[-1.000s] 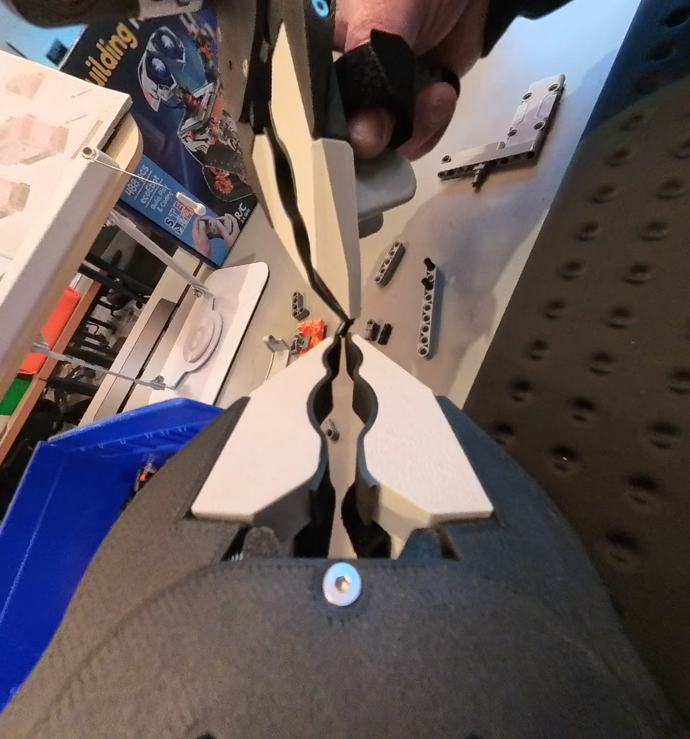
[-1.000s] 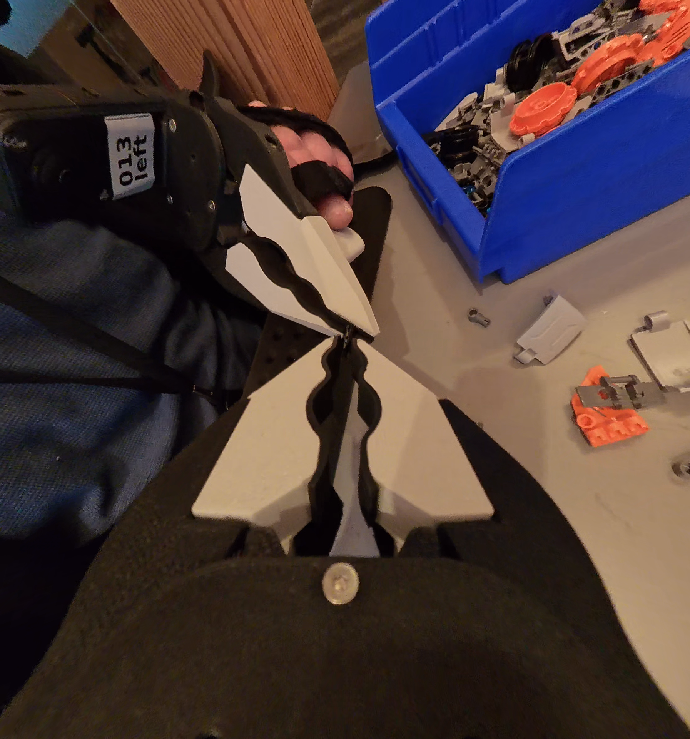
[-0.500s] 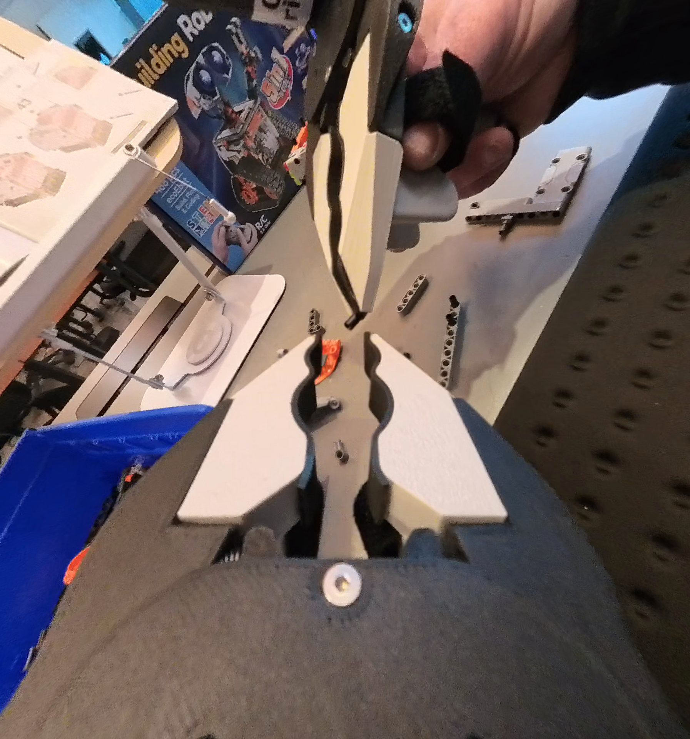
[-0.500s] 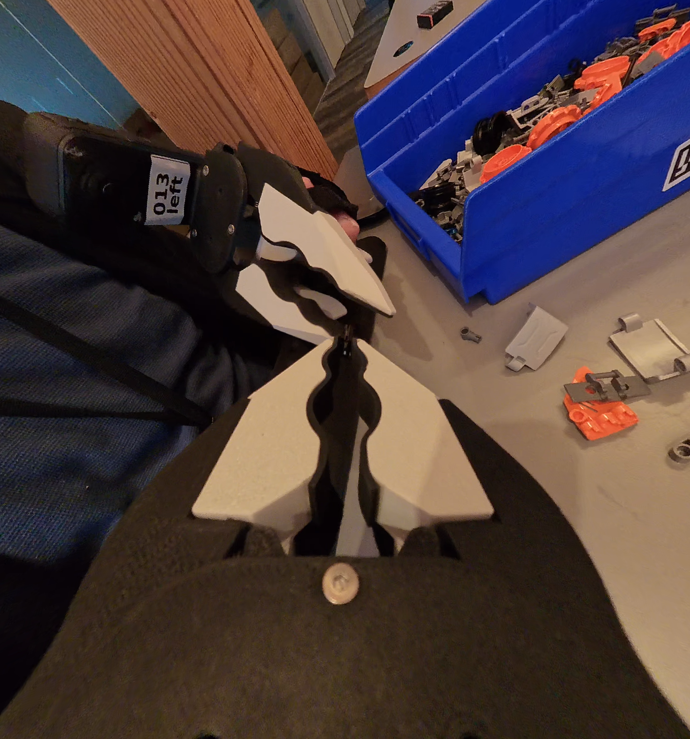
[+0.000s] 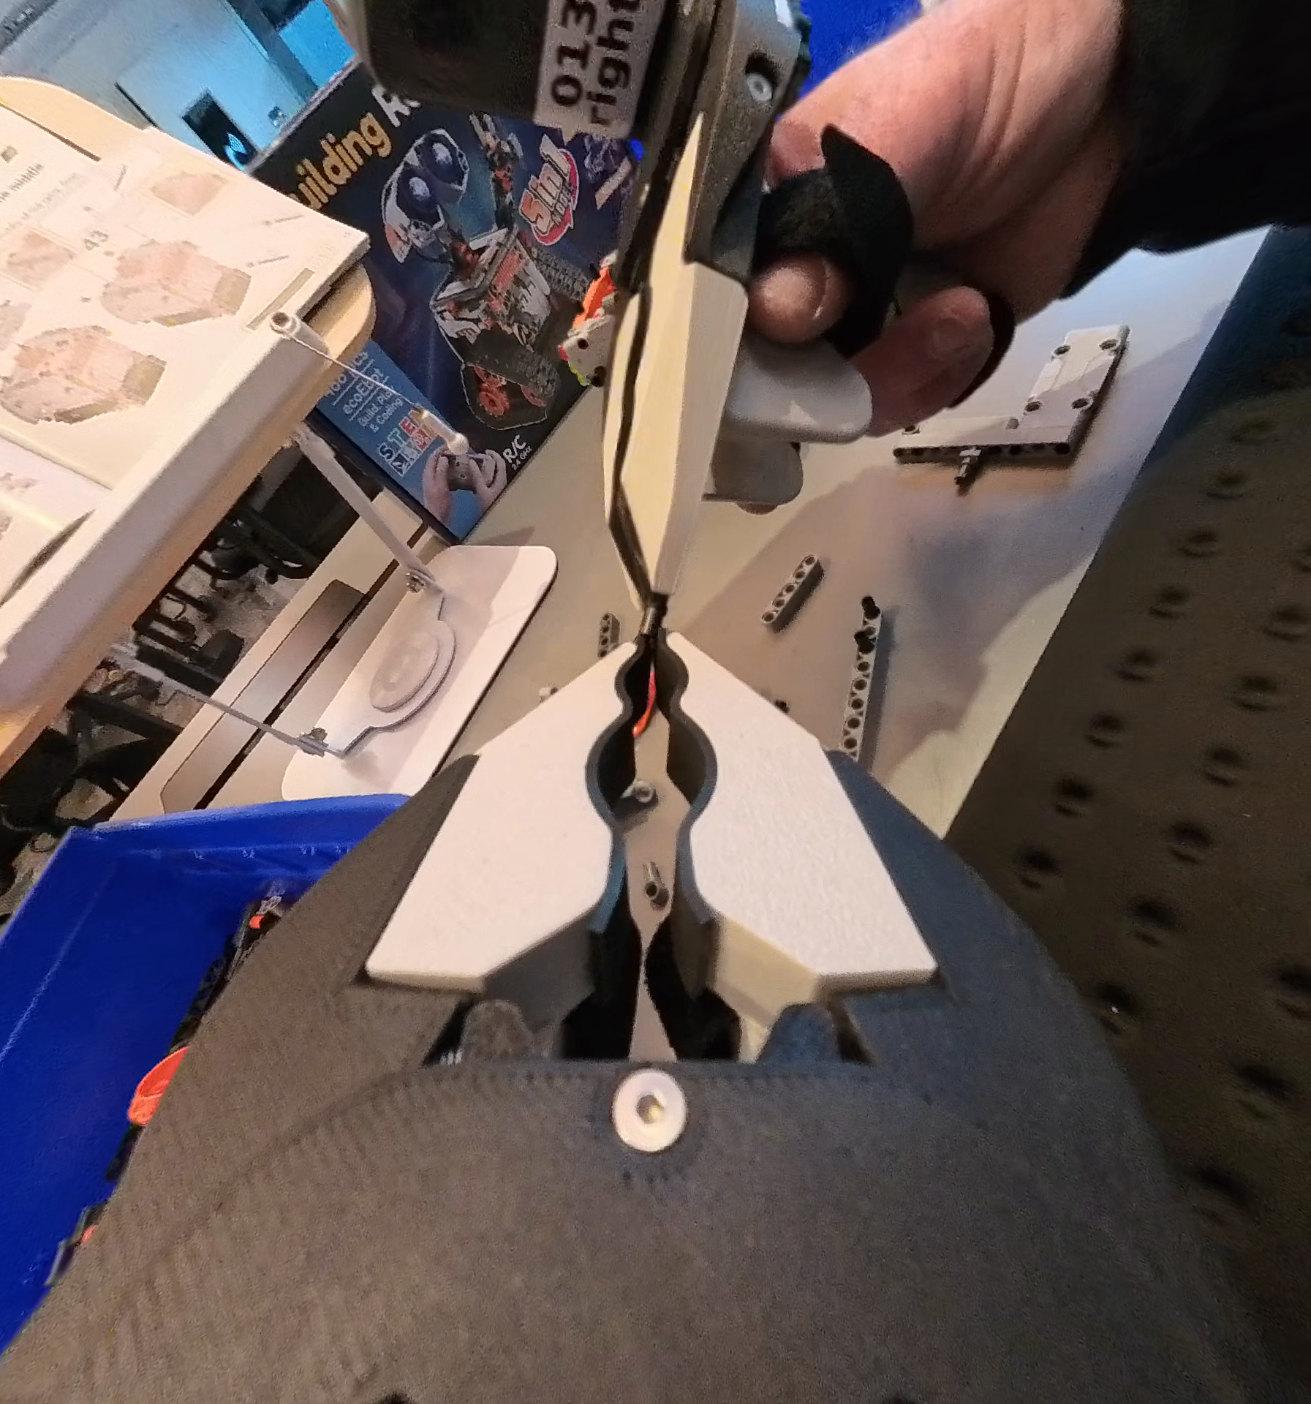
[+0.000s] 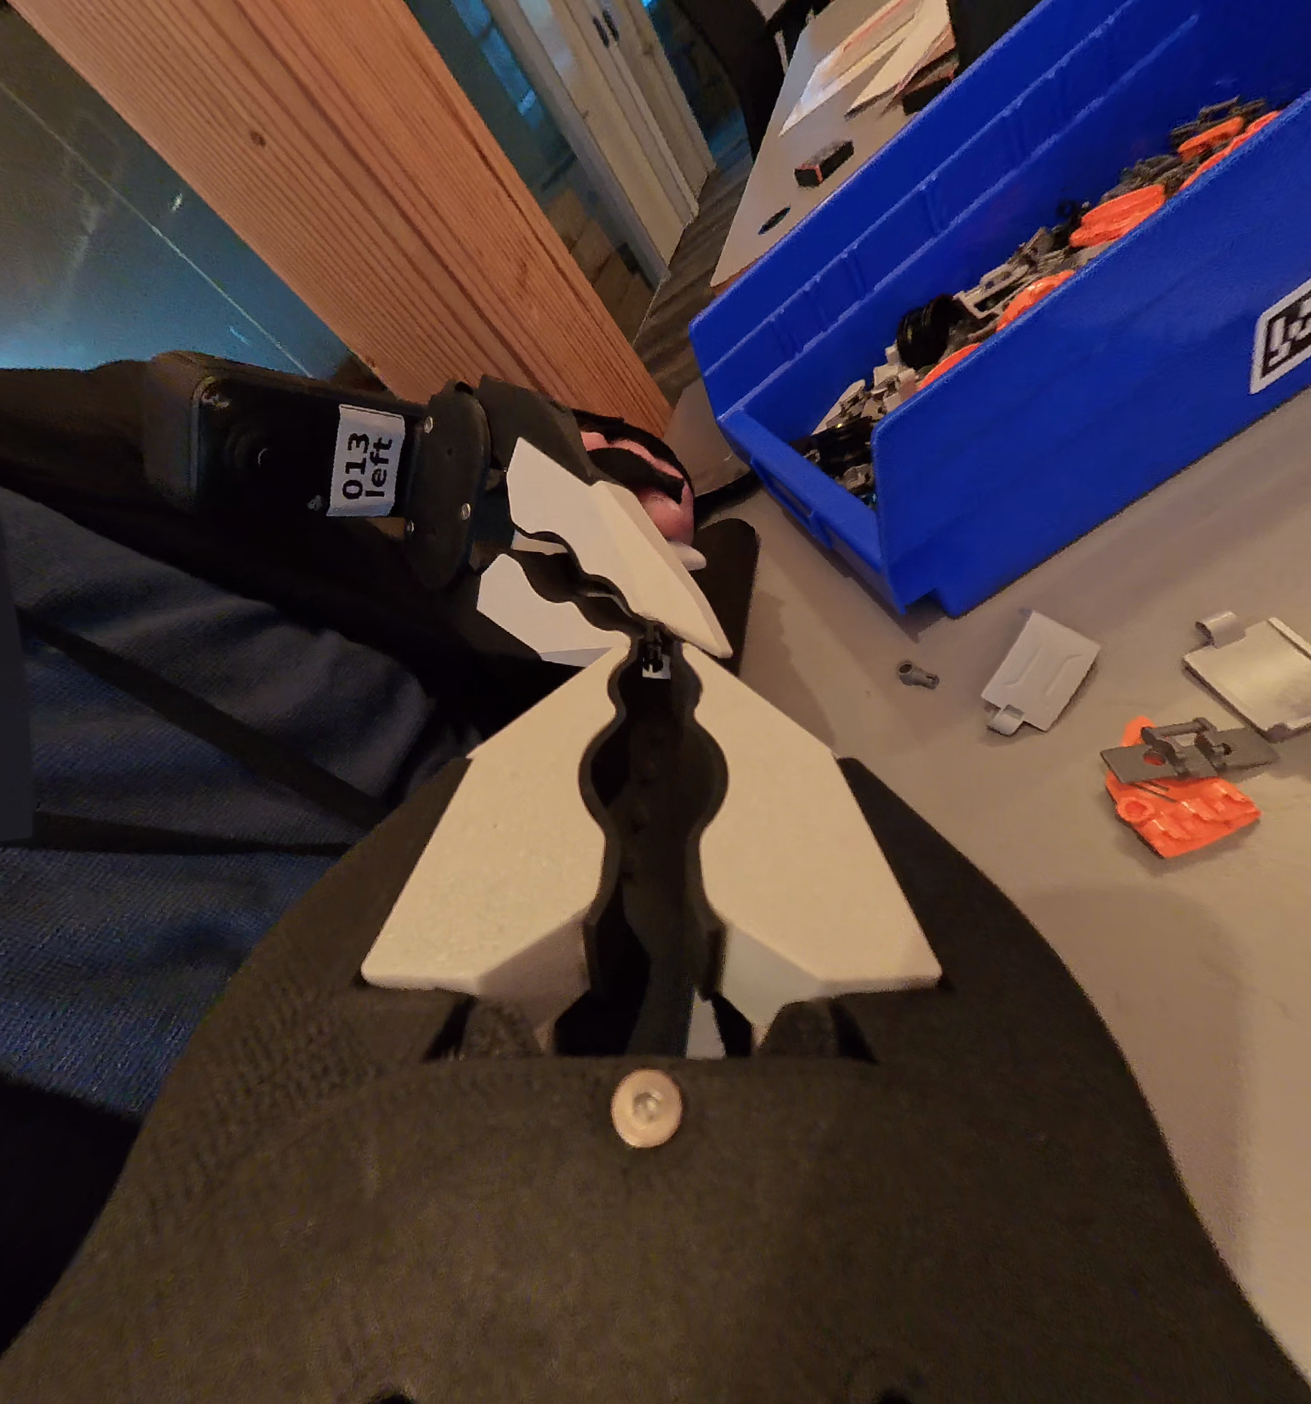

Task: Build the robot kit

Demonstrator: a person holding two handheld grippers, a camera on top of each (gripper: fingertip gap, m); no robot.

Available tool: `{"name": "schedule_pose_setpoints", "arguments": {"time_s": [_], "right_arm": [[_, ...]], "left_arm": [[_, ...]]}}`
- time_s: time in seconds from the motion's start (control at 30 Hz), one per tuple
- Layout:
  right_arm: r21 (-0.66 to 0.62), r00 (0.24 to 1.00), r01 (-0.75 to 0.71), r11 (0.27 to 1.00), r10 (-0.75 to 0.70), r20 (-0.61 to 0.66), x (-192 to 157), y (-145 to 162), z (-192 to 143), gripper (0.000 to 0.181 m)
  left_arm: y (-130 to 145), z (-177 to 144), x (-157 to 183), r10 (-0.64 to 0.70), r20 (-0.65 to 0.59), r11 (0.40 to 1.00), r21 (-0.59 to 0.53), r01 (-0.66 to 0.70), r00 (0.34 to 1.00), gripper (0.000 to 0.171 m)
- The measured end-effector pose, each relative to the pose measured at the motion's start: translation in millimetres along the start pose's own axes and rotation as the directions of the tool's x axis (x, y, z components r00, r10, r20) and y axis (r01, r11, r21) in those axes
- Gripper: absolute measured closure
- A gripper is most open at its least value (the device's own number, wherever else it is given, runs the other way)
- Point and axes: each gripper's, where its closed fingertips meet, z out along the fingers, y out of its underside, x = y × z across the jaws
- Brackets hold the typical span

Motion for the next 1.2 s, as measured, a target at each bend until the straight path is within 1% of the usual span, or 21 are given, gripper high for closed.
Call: {"name": "schedule_pose_setpoints", "arguments": {"time_s": [0.1,0.17,0.3,0.37,0.47,0.5,0.53,0.6,0.67,0.73,0.8,0.83,0.9,0.93,1.0,1.07,1.2], "right_arm": [[0.028,1.0,-0.004,1.0,0.004,-0.002,1.1,-2.6,-4.8,0.17],[0.025,1.0,0.007,1.0,-0.007,-0.009,0.5,-2.3,-5.3,0.17],[0.014,0.998,0.045,0.999,-0.044,-0.034,-1.2,-2.9,-2.1,0.179],[0.014,0.997,0.064,0.998,-0.063,-0.053,-0.4,-3.6,-3.8,0.179],[-0.005,0.99,0.097,0.995,-0.097,-0.098,1.9,-1.6,-9.3,0.179],[-0.026,0.985,0.114,0.993,-0.116,-0.124,3.2,0.2,-12.6,0.179],[-0.087,0.971,0.146,0.986,-0.159,-0.181,8.3,6.3,-16.8,0.18],[-0.259,0.917,0.214,0.942,-0.285,-0.278,17.6,22.6,-25.5,0.18],[-0.442,0.855,0.251,0.861,-0.411,-0.315,24.8,40.2,-32.0,0.18],[-0.593,0.809,0.258,0.763,-0.506,-0.298,30.1,57.4,-34.5,0.18],[-0.697,0.781,0.263,0.667,-0.572,-0.252,33.9,71.5,-33.4,0.18],[-0.738,0.766,0.264,0.621,-0.6,-0.231,36.7,76.9,-32.9,0.18],[-0.793,0.74,0.267,0.547,-0.643,-0.195,41.8,84.6,-30.9,0.18],[-0.811,0.73,0.268,0.521,-0.659,-0.182,44.2,87.2,-29.9,0.18],[-0.835,0.719,0.265,0.482,-0.676,-0.162,48.6,92.0,-28.6,0.18],[-0.857,0.715,0.252,0.45,-0.683,-0.148,53.3,97.0,-29.2,0.18],[-0.866,0.716,0.25,0.432,-0.685,-0.135,55.8,99.5,-28.0,0.18]], "left_arm": [[-1.1,-0.7,-4.1,-0.024,0.01,1.0,0.008,0.024,1.0,0.171],[-2.7,-0.2,-3.3,-0.031,0.003,0.999,0.014,0.031,1.0,0.171],[-4.8,3.0,-2.5,-0.026,0.009,1.0,0.008,0.025,1.0,0.171],[-4.9,5.3,-2.5,-0.03,0.011,1.0,0.002,0.03,0.999,0.171],[0.8,12.1,5.2,-0.049,-0.046,0.998,-0.031,0.048,0.998,0.171],[3.2,13.6,8.9,-0.046,-0.067,0.998,-0.041,0.043,0.997,0.171],[6.1,15.0,15.5,-0.051,-0.11,0.997,-0.056,0.045,0.993,0.169],[24.1,21.5,32.3,-0.096,-0.222,0.987,-0.147,0.064,0.97,0.162],[43.4,26.4,52.0,-0.165,-0.335,0.964,-0.254,0.08,0.928,0.155],[53.9,29.1,62.0,-0.198,-0.378,0.946,-0.316,0.075,0.904,0.152],[57.7,30.5,65.0,-0.218,-0.396,0.936,-0.343,0.076,0.892,0.151],[58.8,30.8,66.6,-0.232,-0.408,0.932,-0.352,0.082,0.883,0.153],[63.9,31.4,71.8,-0.245,-0.433,0.921,-0.384,0.068,0.867,0.157],[63.1,31.7,72.9,-0.245,-0.44,0.922,-0.382,0.068,0.864,0.164],[63.3,32.0,73.5,-0.26,-0.447,0.919,-0.386,0.077,0.856,0.166],[63.3,32.0,73.6,-0.281,-0.454,0.915,-0.392,0.093,0.846,0.166],[63.0,32.0,73.9,-0.28,-0.458,0.916,-0.39,0.093,0.844,0.166]]}}
